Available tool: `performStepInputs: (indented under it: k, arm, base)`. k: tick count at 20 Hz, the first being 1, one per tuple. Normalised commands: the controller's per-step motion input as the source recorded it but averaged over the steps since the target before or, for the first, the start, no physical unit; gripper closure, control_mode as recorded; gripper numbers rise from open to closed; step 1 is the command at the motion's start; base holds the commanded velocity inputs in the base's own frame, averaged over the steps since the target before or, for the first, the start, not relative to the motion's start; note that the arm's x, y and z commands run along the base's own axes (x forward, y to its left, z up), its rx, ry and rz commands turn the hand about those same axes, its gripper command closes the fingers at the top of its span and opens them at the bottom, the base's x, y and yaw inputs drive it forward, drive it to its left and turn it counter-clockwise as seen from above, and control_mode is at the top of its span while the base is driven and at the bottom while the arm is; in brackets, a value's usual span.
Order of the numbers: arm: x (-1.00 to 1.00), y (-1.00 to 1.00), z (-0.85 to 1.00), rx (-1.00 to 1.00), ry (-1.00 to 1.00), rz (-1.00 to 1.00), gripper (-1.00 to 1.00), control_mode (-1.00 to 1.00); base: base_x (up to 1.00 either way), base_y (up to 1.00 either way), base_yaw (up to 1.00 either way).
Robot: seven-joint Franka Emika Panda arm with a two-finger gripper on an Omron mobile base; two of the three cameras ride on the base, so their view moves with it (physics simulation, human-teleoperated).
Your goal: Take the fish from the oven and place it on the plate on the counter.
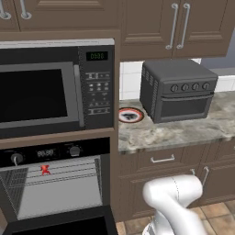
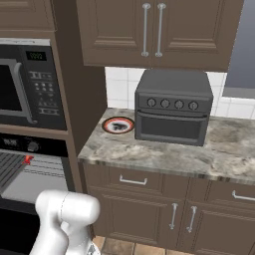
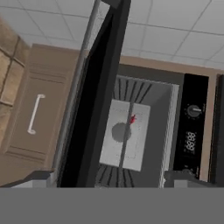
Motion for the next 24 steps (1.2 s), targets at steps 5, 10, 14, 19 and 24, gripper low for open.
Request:
performStepInputs:
  k: [5,10,14,19,24]
  arm:
    - [-0.35,0.08,0.94,0.00,-0.04,0.00,-1.00,-1.00]
    - [0.79,0.00,0.54,0.00,0.00,0.00,-1.00,-1.00]
    - [1.00,-0.01,0.15,0.00,0.02,0.00,-1.00,-1.00]
    - [1.00,0.00,0.00,0.00,0.01,0.00,-1.00,-1.00]
    - [1.00,0.00,0.06,0.00,0.00,0.00,-1.00,-1.00]
  base:
    - [0.00,0.00,0.00]
    - [0.00,0.00,0.00]
    - [0.00,0.00,0.00]
    - [0.00,0.00,0.00]
    - [0.00,0.00,0.00]
